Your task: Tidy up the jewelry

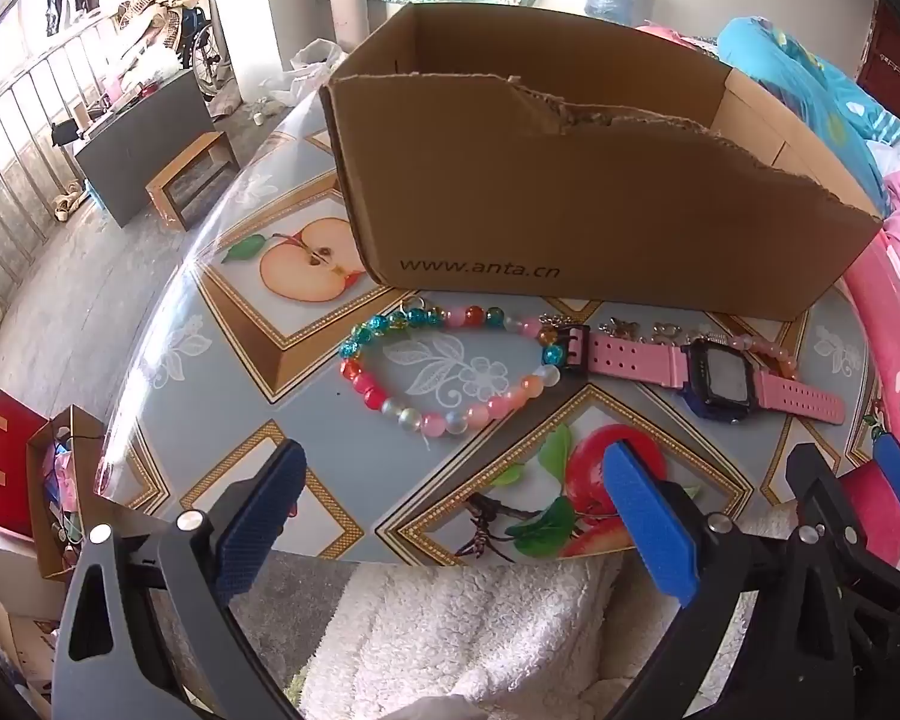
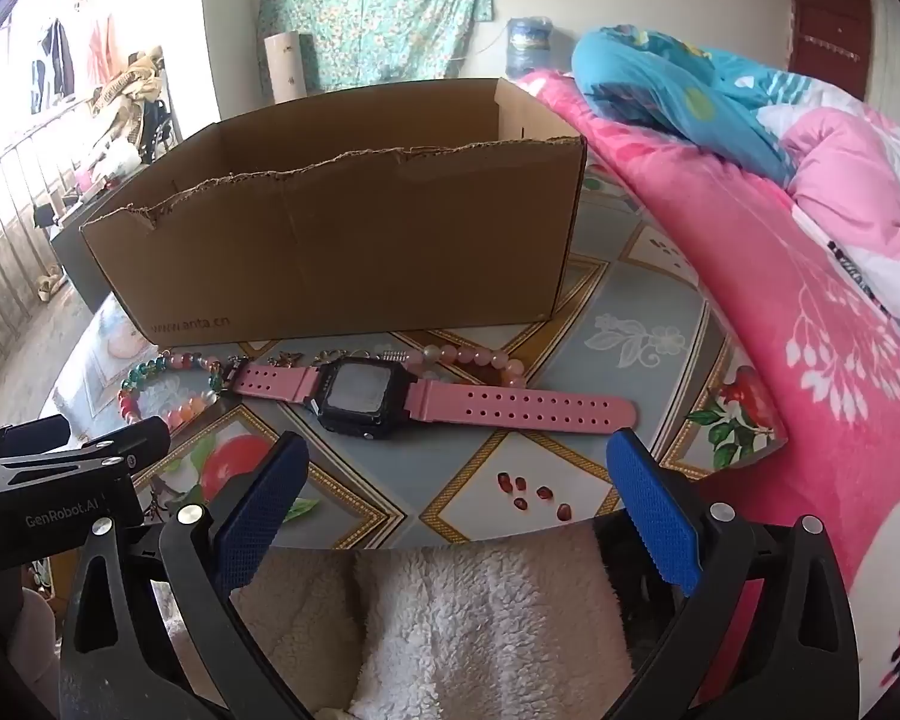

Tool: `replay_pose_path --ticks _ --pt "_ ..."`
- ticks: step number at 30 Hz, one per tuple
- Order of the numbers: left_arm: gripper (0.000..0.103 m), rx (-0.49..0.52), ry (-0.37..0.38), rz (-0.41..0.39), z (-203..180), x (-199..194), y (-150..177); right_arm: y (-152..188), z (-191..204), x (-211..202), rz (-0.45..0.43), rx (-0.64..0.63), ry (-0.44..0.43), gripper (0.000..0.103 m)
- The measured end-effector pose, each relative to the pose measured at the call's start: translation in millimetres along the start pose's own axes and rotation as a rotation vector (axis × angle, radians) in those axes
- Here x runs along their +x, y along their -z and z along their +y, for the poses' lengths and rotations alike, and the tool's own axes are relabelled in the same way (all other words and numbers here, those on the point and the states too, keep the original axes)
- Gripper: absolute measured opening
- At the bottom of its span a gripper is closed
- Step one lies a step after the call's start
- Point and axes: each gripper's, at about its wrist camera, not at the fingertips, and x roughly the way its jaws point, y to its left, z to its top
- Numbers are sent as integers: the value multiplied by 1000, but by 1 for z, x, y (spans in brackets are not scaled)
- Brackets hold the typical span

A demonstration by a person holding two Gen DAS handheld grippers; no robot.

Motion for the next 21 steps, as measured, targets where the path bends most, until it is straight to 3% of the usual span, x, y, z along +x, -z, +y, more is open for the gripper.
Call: replay_pose_path --ticks 21 --pt "97 -11 13 26 6 7 1 -3 4 1 -8 -5 -3 95"
